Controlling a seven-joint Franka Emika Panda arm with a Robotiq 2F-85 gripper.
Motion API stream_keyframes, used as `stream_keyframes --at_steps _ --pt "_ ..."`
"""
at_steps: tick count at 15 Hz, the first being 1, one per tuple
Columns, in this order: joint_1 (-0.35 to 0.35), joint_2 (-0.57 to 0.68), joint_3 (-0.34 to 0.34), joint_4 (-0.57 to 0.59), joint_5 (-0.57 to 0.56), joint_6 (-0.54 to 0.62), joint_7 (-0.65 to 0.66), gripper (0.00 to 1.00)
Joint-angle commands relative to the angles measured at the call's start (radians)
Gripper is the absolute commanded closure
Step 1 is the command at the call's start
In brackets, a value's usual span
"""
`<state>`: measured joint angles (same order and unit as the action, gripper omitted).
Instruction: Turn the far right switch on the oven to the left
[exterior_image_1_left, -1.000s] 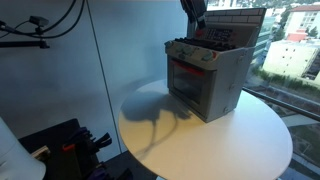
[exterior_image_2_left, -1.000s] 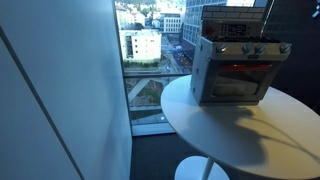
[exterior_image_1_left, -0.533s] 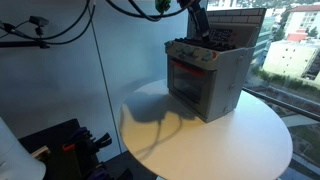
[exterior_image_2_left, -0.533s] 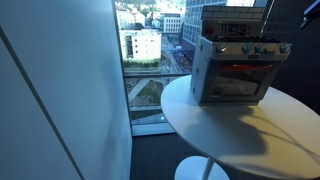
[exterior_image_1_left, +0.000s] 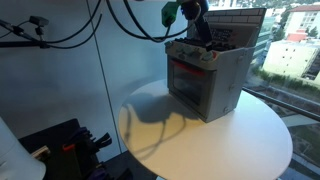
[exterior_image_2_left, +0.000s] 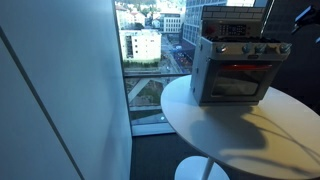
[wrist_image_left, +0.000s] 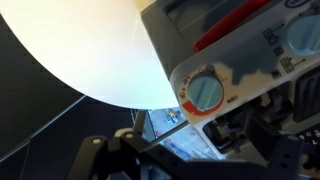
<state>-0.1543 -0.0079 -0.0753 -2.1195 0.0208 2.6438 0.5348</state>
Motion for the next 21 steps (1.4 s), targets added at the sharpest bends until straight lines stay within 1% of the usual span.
stream_keyframes --at_steps 1,9,12,13,14,15,16,17,18,21 --pt "0.019 0.043 -0.012 0.024 0.003 0.043 0.037 0.00" --pt "0.050 0.100 -0.020 0.042 0.016 0.111 0.057 0.00" --pt "0.060 0.111 -0.023 0.048 0.018 0.120 0.063 0.04" --pt "0.062 0.113 -0.024 0.050 0.017 0.121 0.065 0.09" --pt "0.065 0.115 -0.025 0.051 0.018 0.121 0.065 0.10" --pt "0.067 0.116 -0.027 0.053 0.019 0.122 0.065 0.15" --pt "0.068 0.118 -0.027 0.054 0.021 0.121 0.064 0.12" --pt "0.069 0.120 -0.028 0.056 0.022 0.122 0.064 0.15" --pt "0.070 0.122 -0.028 0.057 0.025 0.122 0.063 0.14" --pt "0.072 0.127 -0.030 0.061 0.031 0.121 0.060 0.16"
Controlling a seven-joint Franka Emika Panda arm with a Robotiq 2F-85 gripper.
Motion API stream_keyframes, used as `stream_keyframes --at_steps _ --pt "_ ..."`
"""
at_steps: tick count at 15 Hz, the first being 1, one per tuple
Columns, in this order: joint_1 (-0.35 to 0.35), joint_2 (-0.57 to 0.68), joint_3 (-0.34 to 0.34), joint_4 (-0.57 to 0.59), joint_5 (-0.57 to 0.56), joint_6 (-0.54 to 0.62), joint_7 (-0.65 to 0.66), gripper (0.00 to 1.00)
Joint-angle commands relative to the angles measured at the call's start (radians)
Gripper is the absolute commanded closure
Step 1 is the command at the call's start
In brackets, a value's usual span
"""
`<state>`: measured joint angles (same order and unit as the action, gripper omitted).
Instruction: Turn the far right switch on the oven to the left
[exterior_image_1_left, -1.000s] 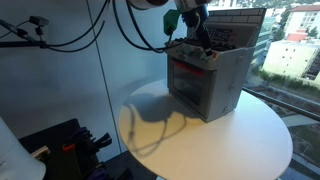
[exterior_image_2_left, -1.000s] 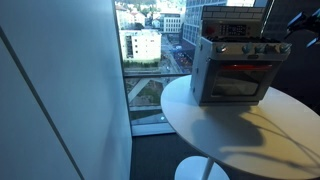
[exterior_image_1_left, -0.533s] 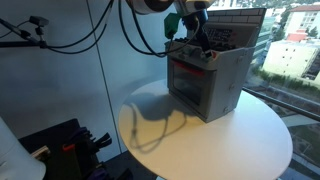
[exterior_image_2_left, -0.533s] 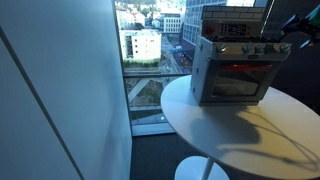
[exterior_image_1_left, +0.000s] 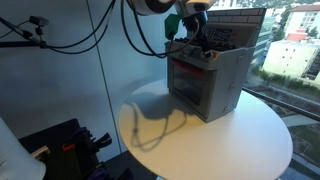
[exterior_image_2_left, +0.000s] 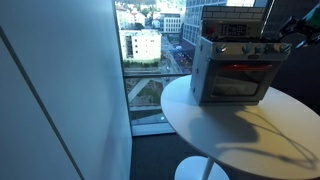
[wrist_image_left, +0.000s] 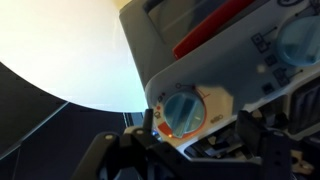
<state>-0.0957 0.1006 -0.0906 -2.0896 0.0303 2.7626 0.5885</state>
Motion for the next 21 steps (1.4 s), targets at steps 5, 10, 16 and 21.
stream_keyframes --at_steps 5,10,16,21 --pt "0.014 0.023 -0.017 0.036 0.027 0.003 0.006 0.54" --pt "0.014 0.026 -0.022 0.036 0.030 0.003 0.008 0.92" --pt "0.015 0.021 -0.030 0.030 0.024 0.002 0.010 0.94" --pt "0.007 0.011 -0.028 0.031 -0.030 -0.022 0.015 0.94"
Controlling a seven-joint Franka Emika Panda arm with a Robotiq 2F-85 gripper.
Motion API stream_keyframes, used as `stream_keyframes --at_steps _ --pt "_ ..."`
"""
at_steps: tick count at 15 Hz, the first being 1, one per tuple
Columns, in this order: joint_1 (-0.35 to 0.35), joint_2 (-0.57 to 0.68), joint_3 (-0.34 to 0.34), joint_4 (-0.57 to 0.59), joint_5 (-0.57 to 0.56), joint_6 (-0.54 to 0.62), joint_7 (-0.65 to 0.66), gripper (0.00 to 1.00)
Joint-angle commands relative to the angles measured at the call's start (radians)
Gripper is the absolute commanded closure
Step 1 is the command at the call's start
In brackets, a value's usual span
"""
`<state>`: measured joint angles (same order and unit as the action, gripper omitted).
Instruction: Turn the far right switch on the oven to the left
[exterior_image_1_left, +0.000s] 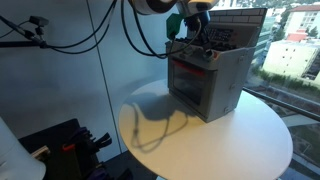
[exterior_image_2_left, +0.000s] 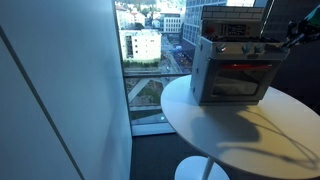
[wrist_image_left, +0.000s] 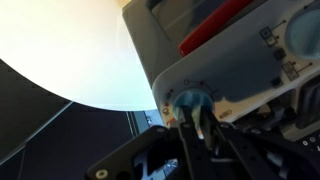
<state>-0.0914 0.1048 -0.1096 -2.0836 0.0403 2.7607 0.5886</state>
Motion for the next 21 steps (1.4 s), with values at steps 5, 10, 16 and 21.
stream_keyframes --at_steps 5,10,16,21 --pt "0.004 -0.009 -0.010 0.027 -0.125 -0.062 -0.001 0.94" --pt "0.017 -0.021 -0.018 0.042 -0.166 -0.118 -0.046 0.94" --pt "0.022 -0.028 -0.016 0.070 -0.223 -0.181 -0.118 0.94" --pt "0.016 -0.069 0.001 0.080 -0.183 -0.271 -0.228 0.65"
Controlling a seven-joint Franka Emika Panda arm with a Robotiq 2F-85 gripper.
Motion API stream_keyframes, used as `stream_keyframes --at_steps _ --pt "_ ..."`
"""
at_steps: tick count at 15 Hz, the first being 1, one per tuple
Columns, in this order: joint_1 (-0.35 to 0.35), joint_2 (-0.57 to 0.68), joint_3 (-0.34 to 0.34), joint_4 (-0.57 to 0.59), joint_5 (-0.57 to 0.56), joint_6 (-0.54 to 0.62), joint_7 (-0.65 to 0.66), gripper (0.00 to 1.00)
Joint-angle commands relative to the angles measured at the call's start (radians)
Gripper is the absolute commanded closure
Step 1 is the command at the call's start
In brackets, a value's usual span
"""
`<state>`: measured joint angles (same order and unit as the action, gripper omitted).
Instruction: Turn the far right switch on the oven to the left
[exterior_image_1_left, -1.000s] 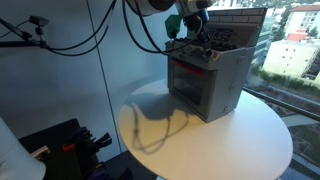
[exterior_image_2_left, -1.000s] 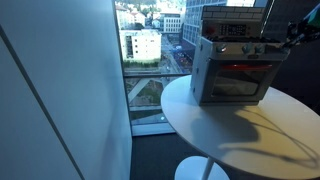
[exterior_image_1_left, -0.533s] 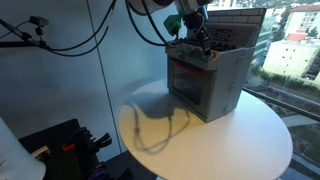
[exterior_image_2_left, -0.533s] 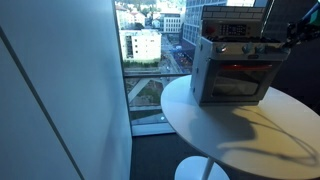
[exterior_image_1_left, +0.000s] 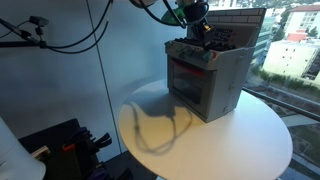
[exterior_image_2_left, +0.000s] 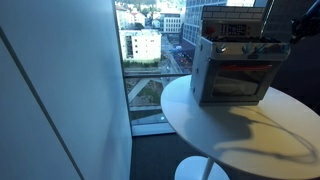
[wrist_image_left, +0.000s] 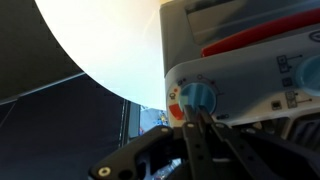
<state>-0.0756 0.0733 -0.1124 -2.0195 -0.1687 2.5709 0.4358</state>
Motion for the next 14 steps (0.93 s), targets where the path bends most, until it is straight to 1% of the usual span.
stream_keyframes --at_steps 1,3,5,7,9,10,14 --pt "0.000 -0.049 0.007 0.017 0.037 -0.109 -0.098 0.65" --pt "-0.001 -0.083 0.015 0.015 0.078 -0.177 -0.156 0.52" --pt "0.000 -0.112 0.020 0.020 0.123 -0.258 -0.211 0.34" --pt "0.000 -0.147 0.022 0.024 0.155 -0.353 -0.254 0.19" --pt "-0.002 -0.177 0.024 0.029 0.154 -0.433 -0.261 0.04" --pt "-0.002 -0.191 0.025 0.032 0.156 -0.476 -0.267 0.00" --pt "-0.006 -0.245 0.028 0.036 0.140 -0.638 -0.256 0.00"
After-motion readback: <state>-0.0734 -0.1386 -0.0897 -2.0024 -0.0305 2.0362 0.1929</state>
